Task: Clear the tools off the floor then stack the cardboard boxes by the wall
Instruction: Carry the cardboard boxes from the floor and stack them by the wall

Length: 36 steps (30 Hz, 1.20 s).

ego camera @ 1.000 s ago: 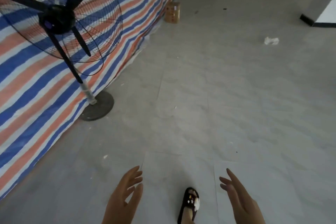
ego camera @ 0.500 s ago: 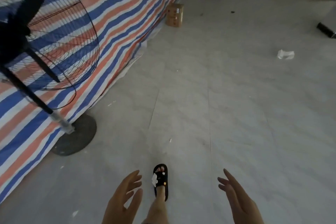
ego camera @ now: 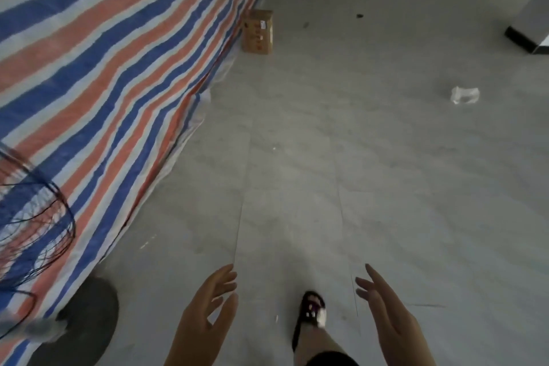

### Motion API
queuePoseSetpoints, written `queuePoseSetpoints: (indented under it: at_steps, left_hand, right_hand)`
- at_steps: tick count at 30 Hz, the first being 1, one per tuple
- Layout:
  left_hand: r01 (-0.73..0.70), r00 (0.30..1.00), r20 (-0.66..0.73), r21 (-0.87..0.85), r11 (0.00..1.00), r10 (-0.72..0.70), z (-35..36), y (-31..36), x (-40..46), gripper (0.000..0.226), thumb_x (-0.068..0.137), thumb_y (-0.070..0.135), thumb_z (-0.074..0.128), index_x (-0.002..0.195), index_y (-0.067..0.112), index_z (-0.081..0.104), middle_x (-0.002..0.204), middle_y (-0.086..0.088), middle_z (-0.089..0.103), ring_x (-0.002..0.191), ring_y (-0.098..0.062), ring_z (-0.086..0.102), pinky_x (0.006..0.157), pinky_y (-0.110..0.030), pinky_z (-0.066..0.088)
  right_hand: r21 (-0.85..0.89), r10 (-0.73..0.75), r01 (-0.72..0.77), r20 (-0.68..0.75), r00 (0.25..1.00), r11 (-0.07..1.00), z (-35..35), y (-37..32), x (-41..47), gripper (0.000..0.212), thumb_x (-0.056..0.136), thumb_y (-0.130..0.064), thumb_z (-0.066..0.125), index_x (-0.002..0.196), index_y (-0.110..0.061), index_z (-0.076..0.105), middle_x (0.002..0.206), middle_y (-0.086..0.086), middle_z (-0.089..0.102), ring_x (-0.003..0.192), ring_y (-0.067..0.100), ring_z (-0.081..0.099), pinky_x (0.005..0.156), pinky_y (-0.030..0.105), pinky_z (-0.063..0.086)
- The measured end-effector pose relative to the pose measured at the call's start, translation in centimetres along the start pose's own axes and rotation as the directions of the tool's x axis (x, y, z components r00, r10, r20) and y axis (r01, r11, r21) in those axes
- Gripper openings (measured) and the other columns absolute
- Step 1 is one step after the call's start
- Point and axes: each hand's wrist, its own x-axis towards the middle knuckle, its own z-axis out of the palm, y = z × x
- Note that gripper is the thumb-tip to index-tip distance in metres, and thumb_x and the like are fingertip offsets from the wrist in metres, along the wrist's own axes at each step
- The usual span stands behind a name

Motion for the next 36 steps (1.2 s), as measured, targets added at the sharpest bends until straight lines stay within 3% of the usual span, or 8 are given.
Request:
queuePoseSetpoints:
  at_steps: [2, 5, 7, 10, 18, 23, 33, 36]
  left_hand:
    - [-0.025, 1.0, -0.005, 0.002, 1.0, 0.025, 1.0, 0.7, 5.9, 0.044, 0.078, 0.037, 0.066, 0.098, 0.073, 0.049, 0.104, 0.037, 0.06, 0.097, 0.008, 0.061, 0.083, -0.009, 0.048]
    - [-0.025, 0.998, -0.057, -0.008, 1.0, 0.024, 2.8, 2.2, 16.0, 0.065, 0.088, 0.01, 0.059, 0.095, 0.074, 0.049, 0.103, 0.035, 0.062, 0.097, 0.006, 0.062, 0.081, -0.007, 0.047]
    - [-0.03, 0.995, -0.093, -0.029, 0.999, 0.027, 4.1, 4.1, 22.6, 0.053, 0.085, 0.022, 0.059, 0.096, 0.073, 0.049, 0.103, 0.035, 0.062, 0.096, 0.006, 0.062, 0.08, -0.006, 0.046]
    - [-0.043, 0.989, -0.142, -0.057, 0.997, 0.034, 5.1, 7.6, 31.9, 0.058, 0.087, 0.015, 0.061, 0.095, 0.072, 0.052, 0.102, 0.034, 0.063, 0.095, 0.007, 0.062, 0.079, -0.005, 0.046]
    - [0.033, 0.975, -0.215, -0.091, 0.995, -0.052, 4.6, 10.5, 51.8, 0.05, 0.087, 0.026, 0.059, 0.095, 0.074, 0.05, 0.103, 0.035, 0.062, 0.097, 0.007, 0.061, 0.079, -0.005, 0.046]
    - [0.086, 0.975, -0.201, -0.069, 0.994, -0.098, 1.8, 11.0, 68.1, 0.05, 0.086, 0.017, 0.055, 0.1, 0.065, 0.055, 0.1, 0.041, 0.059, 0.097, 0.01, 0.06, 0.081, -0.009, 0.048]
    - [0.091, 0.995, -0.045, 0.043, 0.995, -0.089, -5.6, 18.9, 98.9, 0.036, 0.091, 0.014, 0.052, 0.12, 0.033, 0.043, 0.113, 0.023, 0.052, 0.103, 0.001, 0.059, 0.08, -0.007, 0.046]
    - [0.137, 0.989, -0.052, 0.013, 0.991, -0.136, -5.6, 19.8, 106.1, 0.042, 0.078, 0.049, 0.061, 0.114, 0.037, 0.044, 0.102, 0.028, 0.061, 0.1, -0.002, 0.062, 0.082, -0.008, 0.047]
  right_hand:
    - [-0.04, -0.035, 0.034, -0.024, 0.999, 0.999, 0.5, -0.4, 6.0, 0.047, 0.053, -0.096, 0.033, 0.098, -0.082, 0.037, 0.105, -0.041, 0.056, 0.096, -0.017, 0.057, 0.075, -0.004, 0.038]
    - [-0.066, -0.014, 0.016, 0.025, 1.0, 0.998, 0.9, -1.8, 16.7, 0.028, 0.074, -0.069, 0.043, 0.101, -0.077, 0.044, 0.105, -0.033, 0.062, 0.095, -0.014, 0.059, 0.074, -0.003, 0.039]
    - [-0.064, -0.034, 0.037, 0.045, 0.998, 0.997, 0.4, -2.9, 24.5, 0.034, 0.08, -0.048, 0.043, 0.11, -0.063, 0.048, 0.104, -0.023, 0.068, 0.094, -0.01, 0.061, 0.073, -0.001, 0.04]
    - [-0.042, -0.05, 0.052, 0.035, 0.998, 0.998, 0.1, -6.6, 35.2, 0.031, 0.085, -0.057, 0.04, 0.113, -0.048, 0.047, 0.103, -0.025, 0.068, 0.095, -0.008, 0.062, 0.08, 0.007, 0.046]
    - [-0.097, -0.05, 0.068, 0.179, 0.983, 0.993, 5.5, -11.0, 56.6, 0.043, 0.081, -0.041, 0.043, 0.099, -0.08, 0.04, 0.099, -0.042, 0.06, 0.092, -0.015, 0.06, 0.073, -0.002, 0.039]
    - [-0.081, -0.044, 0.059, 0.171, 0.984, 0.995, 11.6, -13.5, 71.7, 0.04, 0.083, -0.039, 0.042, 0.117, -0.059, 0.05, 0.101, -0.03, 0.066, 0.093, -0.01, 0.062, 0.073, -0.002, 0.04]
    - [-0.058, -0.013, 0.02, 0.121, 0.993, 0.998, 20.9, -24.5, 97.3, 0.044, 0.078, -0.068, 0.039, 0.119, -0.052, 0.041, 0.108, -0.029, 0.064, 0.1, -0.008, 0.061, 0.085, 0.016, 0.044]
    - [-0.052, -0.014, 0.019, 0.09, 0.996, 0.998, 22.4, -25.4, 104.7, 0.063, 0.065, -0.088, 0.034, 0.118, -0.053, 0.042, 0.11, -0.041, 0.055, 0.1, -0.01, 0.06, 0.083, 0.015, 0.045]
